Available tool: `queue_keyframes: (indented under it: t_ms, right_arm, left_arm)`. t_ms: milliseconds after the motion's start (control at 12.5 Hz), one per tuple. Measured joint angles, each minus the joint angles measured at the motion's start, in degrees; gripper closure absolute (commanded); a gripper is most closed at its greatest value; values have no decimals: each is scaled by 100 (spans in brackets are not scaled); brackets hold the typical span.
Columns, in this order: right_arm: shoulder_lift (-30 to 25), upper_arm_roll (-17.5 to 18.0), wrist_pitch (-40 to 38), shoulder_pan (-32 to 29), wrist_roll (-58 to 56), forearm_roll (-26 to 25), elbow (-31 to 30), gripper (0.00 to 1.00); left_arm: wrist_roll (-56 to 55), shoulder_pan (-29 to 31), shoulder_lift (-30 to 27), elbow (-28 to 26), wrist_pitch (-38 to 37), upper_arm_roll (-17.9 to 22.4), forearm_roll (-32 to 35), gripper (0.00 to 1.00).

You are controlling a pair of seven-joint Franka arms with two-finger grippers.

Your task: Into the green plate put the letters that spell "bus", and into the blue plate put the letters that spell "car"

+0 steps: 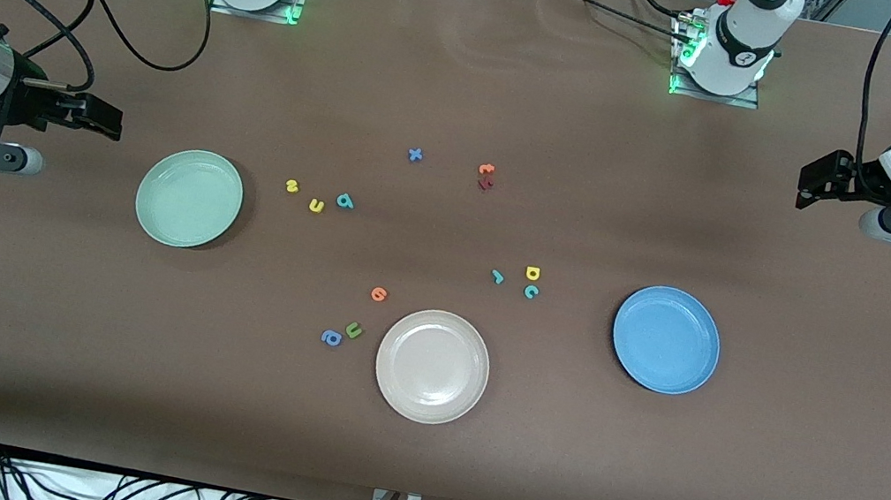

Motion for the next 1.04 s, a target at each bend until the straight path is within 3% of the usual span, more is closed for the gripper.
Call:
queue_keyframes:
  t_ms: [638, 1037]
  right_arm:
    - [0, -1, 0, 0, 1, 0, 0, 0]
    - [6, 2, -14, 5, 11, 0, -19, 0]
  left_arm:
    - [0, -23, 116, -1, -29, -9, -32, 0]
    - [31, -232, 954, -6, 340, -92, -654, 0]
